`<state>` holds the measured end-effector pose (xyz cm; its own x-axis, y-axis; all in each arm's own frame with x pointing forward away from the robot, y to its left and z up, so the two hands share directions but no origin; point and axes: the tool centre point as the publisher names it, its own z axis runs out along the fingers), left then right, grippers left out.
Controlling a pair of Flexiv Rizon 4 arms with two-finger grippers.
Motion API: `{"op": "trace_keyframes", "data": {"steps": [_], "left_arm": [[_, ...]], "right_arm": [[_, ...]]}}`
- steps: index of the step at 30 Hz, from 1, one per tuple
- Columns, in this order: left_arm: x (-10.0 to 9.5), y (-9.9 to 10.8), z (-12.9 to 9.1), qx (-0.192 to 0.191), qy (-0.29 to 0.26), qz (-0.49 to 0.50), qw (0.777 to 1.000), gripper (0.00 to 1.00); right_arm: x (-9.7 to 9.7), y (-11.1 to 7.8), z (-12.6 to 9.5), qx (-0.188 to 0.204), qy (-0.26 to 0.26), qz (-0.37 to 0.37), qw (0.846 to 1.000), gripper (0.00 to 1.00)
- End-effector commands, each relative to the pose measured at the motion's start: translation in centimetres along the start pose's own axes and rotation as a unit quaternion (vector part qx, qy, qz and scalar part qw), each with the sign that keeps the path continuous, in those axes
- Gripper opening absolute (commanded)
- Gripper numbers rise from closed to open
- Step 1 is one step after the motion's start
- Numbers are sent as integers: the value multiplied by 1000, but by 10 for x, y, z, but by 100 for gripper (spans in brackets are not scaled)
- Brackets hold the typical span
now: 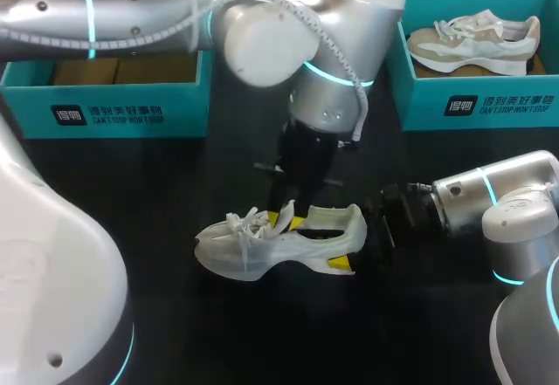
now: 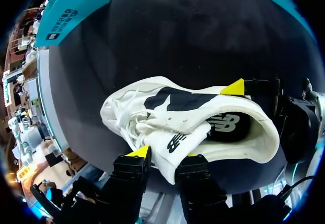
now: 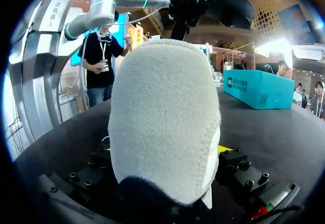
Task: Take the shoe out of the shoebox, open the shoe tongue, remove and reinsert the insole, then place the shoe into the shoebox
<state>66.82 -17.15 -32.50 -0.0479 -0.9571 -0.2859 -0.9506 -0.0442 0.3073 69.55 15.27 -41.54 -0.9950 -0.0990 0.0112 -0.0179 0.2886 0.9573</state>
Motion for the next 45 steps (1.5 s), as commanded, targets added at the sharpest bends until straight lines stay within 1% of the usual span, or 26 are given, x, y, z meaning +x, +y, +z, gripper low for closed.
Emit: {"op": "trace_keyframes", "data": {"steps": [1,3,4,5,7,9,12,13,14,15,17,19,21,22,23,27,35,36,37,38,40,42,45], "left_arm": [[-10,7,1,16,24,3,1000,13],[-11,8,2,18,29,12,999,13],[-12,8,2,18,31,13,999,3],[-12,8,2,17,33,15,999,0],[-13,8,3,18,37,15,999,0],[-16,8,3,20,51,18,998,0],[-23,11,3,38,77,13,996,0],[-28,14,2,43,99,11,994,0],[-31,16,2,49,109,9,993,0],[-35,19,2,62,126,1,990,0],[-42,23,4,76,157,-7,985,0],[-48,29,8,97,192,-26,976,0],[-54,34,13,107,223,-43,968,0],[-55,35,15,107,234,-47,965,0],[-58,36,18,106,257,-52,959,0],[-65,38,28,116,297,-78,945,0],[-73,27,36,101,342,-76,931,0],[-74,25,37,95,348,-71,930,3],[-75,23,38,92,350,-71,929,13],[-76,21,40,88,353,-72,929,18],[-77,16,43,80,358,-74,927,21],[-78,12,45,77,358,-78,927,21],[-80,10,45,73,358,-73,928,25]], "right_arm": [[2,-2,2,2,1,1,1000,0],[2,-2,2,2,1,1,1000,0],[2,-2,2,2,1,1,1000,0],[2,-2,2,2,1,1,1000,0],[2,-2,2,2,1,1,1000,0],[2,-2,2,2,1,1,1000,0],[2,-2,2,2,1,1,1000,0],[2,-2,2,2,1,1,1000,0],[2,-2,2,2,1,1,1000,0],[2,-2,2,2,1,1,1000,0],[2,-2,2,2,1,1,1000,0],[2,-2,2,2,1,1,1000,0],[2,-2,2,2,1,1,1000,0],[2,-2,2,2,1,1,1000,0],[2,-2,2,2,1,1,1000,0],[2,-2,2,2,1,1,1000,0],[2,-2,2,2,1,1,1000,0],[2,-2,2,2,1,1,1000,0],[2,-2,2,2,1,1,1000,0],[2,-2,2,2,1,1,1000,0],[2,-2,2,2,1,1,1000,0],[2,-2,2,2,1,1,1000,0],[2,-2,2,2,1,1,1000,0]]}}
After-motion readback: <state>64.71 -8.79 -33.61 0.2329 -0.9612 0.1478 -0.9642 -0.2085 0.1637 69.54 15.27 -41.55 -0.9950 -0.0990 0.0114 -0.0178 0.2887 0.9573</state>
